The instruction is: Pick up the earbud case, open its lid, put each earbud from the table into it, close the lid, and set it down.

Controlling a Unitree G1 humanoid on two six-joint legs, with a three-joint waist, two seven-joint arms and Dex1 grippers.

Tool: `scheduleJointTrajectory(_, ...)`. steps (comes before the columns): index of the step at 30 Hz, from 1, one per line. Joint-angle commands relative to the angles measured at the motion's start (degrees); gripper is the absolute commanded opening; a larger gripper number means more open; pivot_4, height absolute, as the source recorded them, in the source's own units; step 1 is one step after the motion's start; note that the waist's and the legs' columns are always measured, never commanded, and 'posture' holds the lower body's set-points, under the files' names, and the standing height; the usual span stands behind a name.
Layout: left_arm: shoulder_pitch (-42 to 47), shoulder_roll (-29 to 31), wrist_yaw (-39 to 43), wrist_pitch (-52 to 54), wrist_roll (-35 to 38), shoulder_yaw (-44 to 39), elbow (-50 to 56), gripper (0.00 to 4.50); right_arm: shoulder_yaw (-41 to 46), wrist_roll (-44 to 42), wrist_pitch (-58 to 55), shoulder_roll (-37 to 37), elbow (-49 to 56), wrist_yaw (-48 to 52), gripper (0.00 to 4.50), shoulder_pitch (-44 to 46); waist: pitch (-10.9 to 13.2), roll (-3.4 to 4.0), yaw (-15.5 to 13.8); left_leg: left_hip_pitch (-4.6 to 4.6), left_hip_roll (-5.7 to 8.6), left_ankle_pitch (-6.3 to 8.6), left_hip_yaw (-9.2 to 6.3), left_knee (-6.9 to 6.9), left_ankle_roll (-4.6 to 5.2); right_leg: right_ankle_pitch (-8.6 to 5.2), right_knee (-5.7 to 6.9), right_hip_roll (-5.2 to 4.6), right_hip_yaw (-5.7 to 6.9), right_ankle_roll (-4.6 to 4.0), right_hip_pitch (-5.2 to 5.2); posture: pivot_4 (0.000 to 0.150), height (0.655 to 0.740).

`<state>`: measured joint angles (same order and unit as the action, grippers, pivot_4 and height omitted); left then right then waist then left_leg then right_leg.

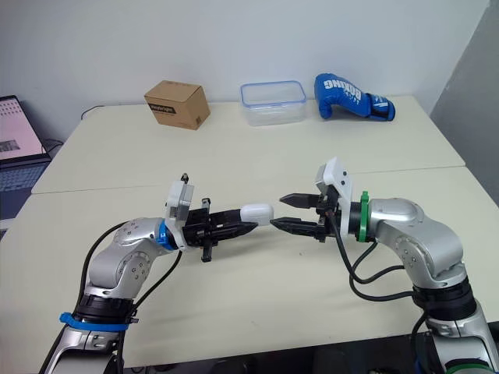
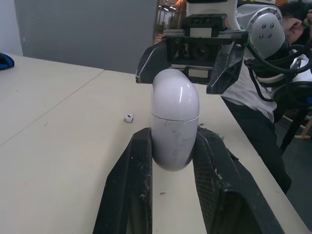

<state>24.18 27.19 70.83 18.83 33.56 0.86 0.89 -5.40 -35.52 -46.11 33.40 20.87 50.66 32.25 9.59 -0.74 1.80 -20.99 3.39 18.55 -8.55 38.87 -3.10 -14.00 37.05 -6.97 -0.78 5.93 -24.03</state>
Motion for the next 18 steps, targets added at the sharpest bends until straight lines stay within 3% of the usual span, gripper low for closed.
scheduleJointTrajectory(1, 1.32, -0.29, 0.09, 0.75, 1.05, 0.21, 1.84, 0.79, -1.25, 1.81, 2.13, -0.68, -1.02, -0.18, 2.80, 1.98, 0.00, 0.00, 0.00, 0.00, 0.00, 0.00, -0.01, 0.00, 0.00, 0.00, 0.00, 0.00, 0.01, 0.00, 0.00, 0.150, 0.7307)
scheduleJointTrajectory(18, 1.14, 0.18, 0.09, 3.76, 1.45, 0.64, 4.45, 0.79, -1.07, 2.60, 3.27, -2.93, -4.30, -0.08, 2.80, 4.63, 0.00, 0.00, 0.01, 0.00, 0.00, 0.00, -0.03, 0.00, 0.00, 0.00, -0.01, 0.00, 0.01, 0.00, 0.00, 0.150, 0.7307)
